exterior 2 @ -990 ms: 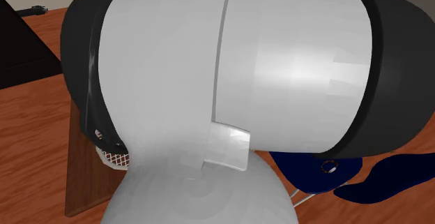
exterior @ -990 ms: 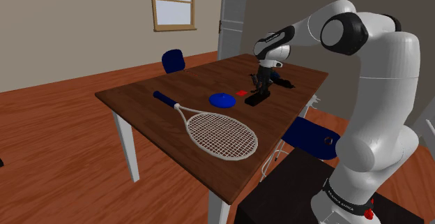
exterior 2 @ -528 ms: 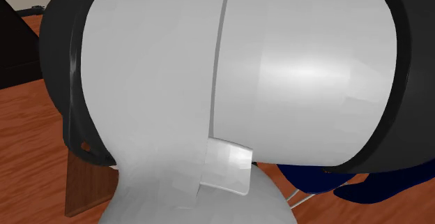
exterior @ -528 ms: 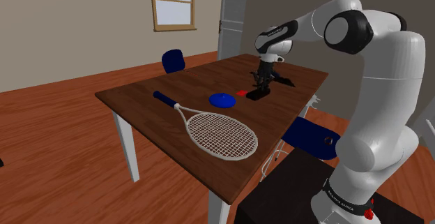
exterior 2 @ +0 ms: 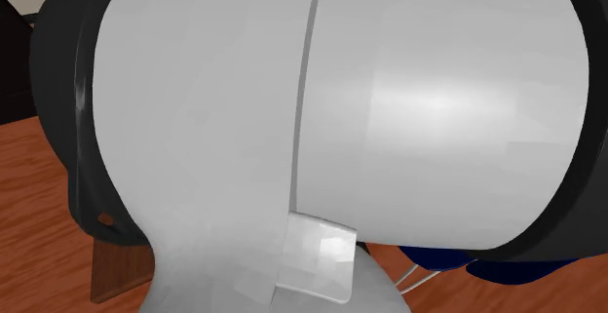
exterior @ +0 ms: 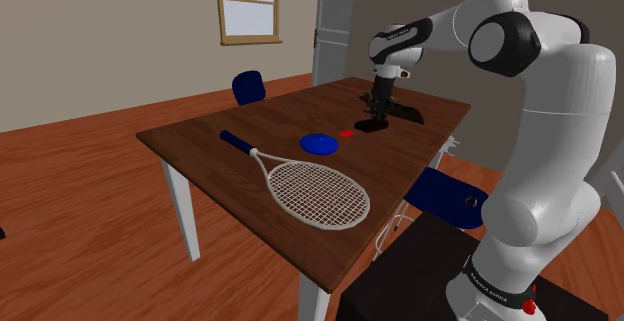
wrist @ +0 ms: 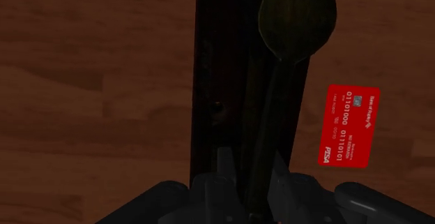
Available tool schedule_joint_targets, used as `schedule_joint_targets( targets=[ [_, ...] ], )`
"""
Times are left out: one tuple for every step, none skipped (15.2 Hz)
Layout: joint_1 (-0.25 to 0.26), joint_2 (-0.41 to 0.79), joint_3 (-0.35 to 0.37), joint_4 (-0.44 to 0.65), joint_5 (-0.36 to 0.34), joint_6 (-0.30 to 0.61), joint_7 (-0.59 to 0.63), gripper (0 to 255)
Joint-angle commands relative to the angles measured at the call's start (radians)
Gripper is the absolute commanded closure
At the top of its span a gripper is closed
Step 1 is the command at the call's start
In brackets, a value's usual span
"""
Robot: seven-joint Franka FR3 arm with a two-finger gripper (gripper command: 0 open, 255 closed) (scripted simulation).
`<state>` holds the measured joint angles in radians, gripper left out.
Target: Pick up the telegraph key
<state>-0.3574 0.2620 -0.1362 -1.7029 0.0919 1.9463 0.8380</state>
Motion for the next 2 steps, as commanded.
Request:
schedule_joint_targets(
  targets=[
    [0.001,-0.007,0.000,0.008,-0.001,-0.013,0.002,255],
    [0.001,-0.007,0.000,0.009,-0.001,-0.013,0.002,255]
  ],
)
